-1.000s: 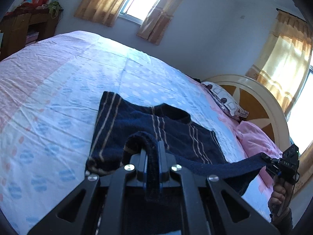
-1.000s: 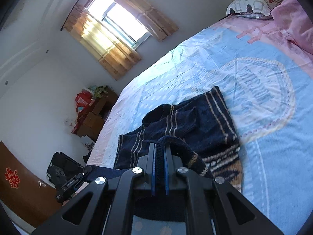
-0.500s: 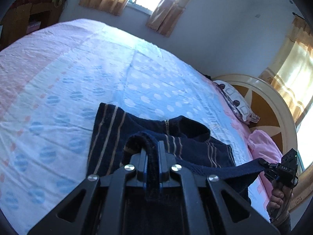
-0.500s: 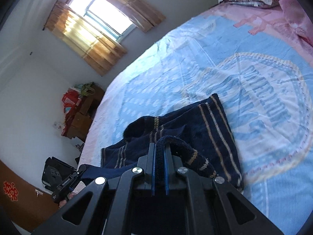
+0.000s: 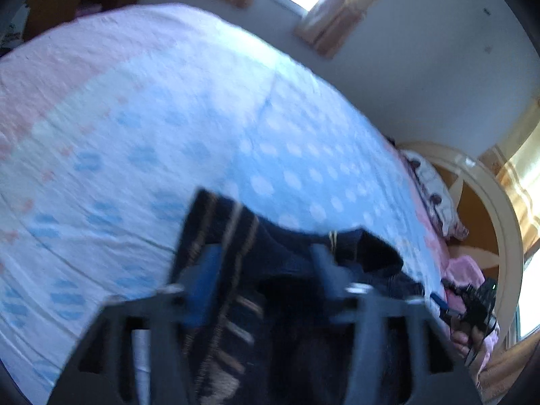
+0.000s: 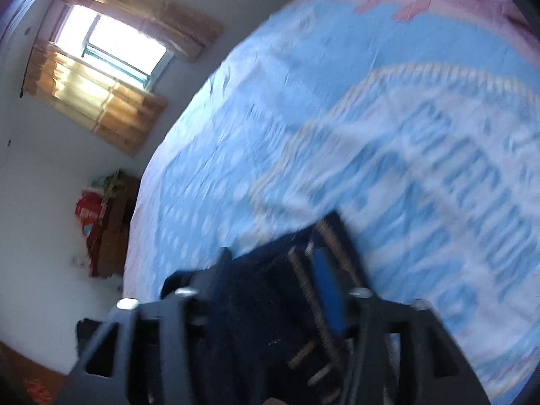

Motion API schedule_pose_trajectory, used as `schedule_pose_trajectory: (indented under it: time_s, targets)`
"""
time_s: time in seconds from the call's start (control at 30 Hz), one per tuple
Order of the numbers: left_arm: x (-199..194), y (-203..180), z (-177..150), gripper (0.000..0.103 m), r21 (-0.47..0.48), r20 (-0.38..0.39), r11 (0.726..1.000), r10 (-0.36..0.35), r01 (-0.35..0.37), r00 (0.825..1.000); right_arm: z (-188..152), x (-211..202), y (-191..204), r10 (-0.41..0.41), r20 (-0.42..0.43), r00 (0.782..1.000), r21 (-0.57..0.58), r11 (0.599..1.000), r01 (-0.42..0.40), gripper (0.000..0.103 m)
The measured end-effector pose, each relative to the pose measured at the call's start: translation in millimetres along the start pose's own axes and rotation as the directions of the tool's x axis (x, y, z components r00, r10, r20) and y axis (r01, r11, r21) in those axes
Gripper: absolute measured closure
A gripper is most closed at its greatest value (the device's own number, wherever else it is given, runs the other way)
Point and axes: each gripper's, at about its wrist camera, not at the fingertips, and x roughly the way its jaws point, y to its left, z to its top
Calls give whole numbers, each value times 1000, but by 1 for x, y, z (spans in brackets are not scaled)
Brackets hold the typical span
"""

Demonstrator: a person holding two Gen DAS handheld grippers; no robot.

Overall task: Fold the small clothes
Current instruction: 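Lift the hem with both tools and fold it over onto the collar, then open both tools and withdraw from the folded sweater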

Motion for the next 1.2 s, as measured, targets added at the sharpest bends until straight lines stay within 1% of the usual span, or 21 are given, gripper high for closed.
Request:
schedule_pose_trajectory:
  time_s: [0.07,0.13,0.2,0.33,0.43,0.47,0.5,0.57,0.6,0.63,0.67,0.73,0.77,0.83,0.87,0.93,1.0,1.03,1.07,1.13,1.2]
  targets:
    - [-12,3,5,27,7,54,1000,12,-12,998,-4,-2,-3,-10,2,1000,-25,1000,10,48]
    - [-19,5,8,27,34,69,998,44,-46,997,-14,-7,0,-23,6,1000,-90,996,24,48]
    - [-19,5,8,27,63,59,995,70,-74,996,-23,-9,11,-52,0,999,-187,981,51,48]
    - [-5,-4,-5,27,122,13,986,112,-113,994,-36,-1,37,-119,-14,993,-370,923,105,48]
    - [6,-17,-16,27,178,-2,975,133,-130,991,-43,23,46,-137,-94,986,-420,903,86,49]
    - [10,-23,-19,27,202,-1,970,142,-139,990,-46,34,49,-180,-111,978,-452,885,111,55]
    - [14,-30,-22,27,234,0,961,152,-148,988,-50,41,52,-221,-97,970,-481,864,149,71]
    - [24,-45,-30,27,347,32,911,227,-224,973,-58,48,60,-264,-62,962,-550,814,188,94]
    - [30,-50,-33,27,394,55,877,276,-275,959,-60,46,66,-283,-16,959,-576,787,223,95]
    - [34,-50,-34,27,413,74,853,318,-320,945,-59,42,69,-293,27,956,-578,776,254,95]
    - [37,-48,-33,27,411,85,840,350,-353,933,-53,34,69,-284,74,956,-553,786,276,95]
    - [42,-33,-28,26,352,78,847,397,-398,914,-35,27,58,-299,113,947,-476,820,316,95]
    - [43,-23,-27,24,305,62,863,403,-402,913,-30,29,52,-315,105,943,-456,827,327,95]
    - [42,-10,-23,21,225,33,896,386,-384,922,-28,39,40,-359,84,929,-450,818,357,95]
    - [38,-7,-22,19,197,48,897,394,-395,918,-31,46,36,-381,75,922,-464,805,370,94]
    - [34,-6,-23,18,183,75,896,398,-405,914,-34,43,34,-377,99,921,-465,801,378,93]
    - [32,-8,-26,18,192,86,895,393,-402,915,-36,35,38,-368,116,923,-454,807,378,76]
    - [30,-8,-27,18,195,91,896,389,-399,917,-38,30,44,-375,142,916,-452,798,397,70]
    - [29,-8,-28,18,193,96,898,384,-396,918,-42,24,54,-370,177,912,-465,785,409,60]
    - [29,-8,-28,18,187,99,902,377,-389,921,-56,15,84,-307,206,929,-524,767,369,56]
    - [24,-6,-30,17,172,101,906,375,-387,922,-77,16,118,-227,158,961,-622,733,275,56]
